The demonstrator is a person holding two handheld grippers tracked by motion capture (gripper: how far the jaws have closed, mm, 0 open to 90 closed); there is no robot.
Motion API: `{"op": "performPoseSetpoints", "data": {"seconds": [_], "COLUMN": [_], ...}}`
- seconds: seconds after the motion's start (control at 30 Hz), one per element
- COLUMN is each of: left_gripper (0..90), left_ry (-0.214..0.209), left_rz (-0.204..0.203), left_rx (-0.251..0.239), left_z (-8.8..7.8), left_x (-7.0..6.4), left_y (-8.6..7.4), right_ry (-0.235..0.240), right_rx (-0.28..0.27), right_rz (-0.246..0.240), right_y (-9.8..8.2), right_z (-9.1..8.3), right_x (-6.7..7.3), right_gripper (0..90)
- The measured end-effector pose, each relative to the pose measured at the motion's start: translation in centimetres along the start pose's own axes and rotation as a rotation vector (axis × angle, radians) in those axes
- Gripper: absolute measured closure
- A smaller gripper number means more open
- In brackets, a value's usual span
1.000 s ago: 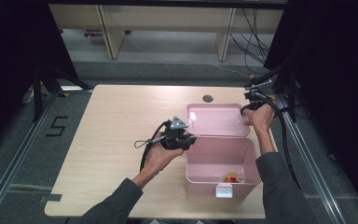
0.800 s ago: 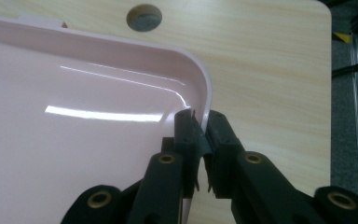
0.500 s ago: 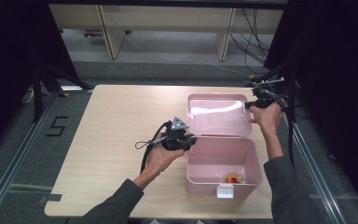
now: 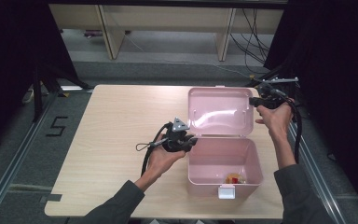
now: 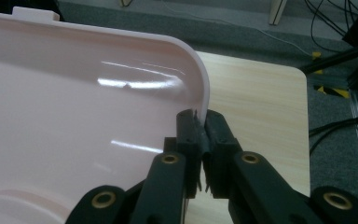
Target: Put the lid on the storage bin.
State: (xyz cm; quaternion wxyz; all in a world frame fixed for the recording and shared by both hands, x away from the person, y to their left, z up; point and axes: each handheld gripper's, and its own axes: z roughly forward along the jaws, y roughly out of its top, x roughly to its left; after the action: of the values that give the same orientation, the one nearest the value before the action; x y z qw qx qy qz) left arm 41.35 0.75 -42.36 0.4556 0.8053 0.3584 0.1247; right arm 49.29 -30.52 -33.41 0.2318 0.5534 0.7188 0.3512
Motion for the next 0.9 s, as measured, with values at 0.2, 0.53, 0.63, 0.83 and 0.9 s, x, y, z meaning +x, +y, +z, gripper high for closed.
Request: {"op": "performPoseSetpoints", "data": {"seconds": [0.2,0.53,0.63,0.83,0.9], "left_gripper": [77.5,77.5,77.5,77.4,77.4], "left_ry": [0.004,0.012,0.015,0.008,0.015], "left_rz": [-0.003,-0.028,-0.016,-0.025,-0.026], "left_rx": [-0.003,-0.035,-0.029,-0.029,-0.034], "left_z": [0.0,0.2,0.1,0.0,0.0], "left_x": [0.0,-0.2,-0.2,-0.2,-0.3], "left_y": [0.0,-0.2,-0.2,-0.3,-0.3], "right_ry": [0.015,0.038,0.041,0.042,0.057], "right_rx": [-0.052,-0.118,-0.13,-0.137,-0.137], "right_rz": [0.004,-0.011,-0.02,-0.047,-0.04], "right_y": [-0.3,-0.9,-1.1,-1.4,-1.6], "right_z": [-1.1,-3.7,-4.3,-5.4,-6.0], "right_x": [0.2,0.6,0.6,0.8,0.9], "right_gripper": [86.8,87.7,88.0,88.2,88.4]}}
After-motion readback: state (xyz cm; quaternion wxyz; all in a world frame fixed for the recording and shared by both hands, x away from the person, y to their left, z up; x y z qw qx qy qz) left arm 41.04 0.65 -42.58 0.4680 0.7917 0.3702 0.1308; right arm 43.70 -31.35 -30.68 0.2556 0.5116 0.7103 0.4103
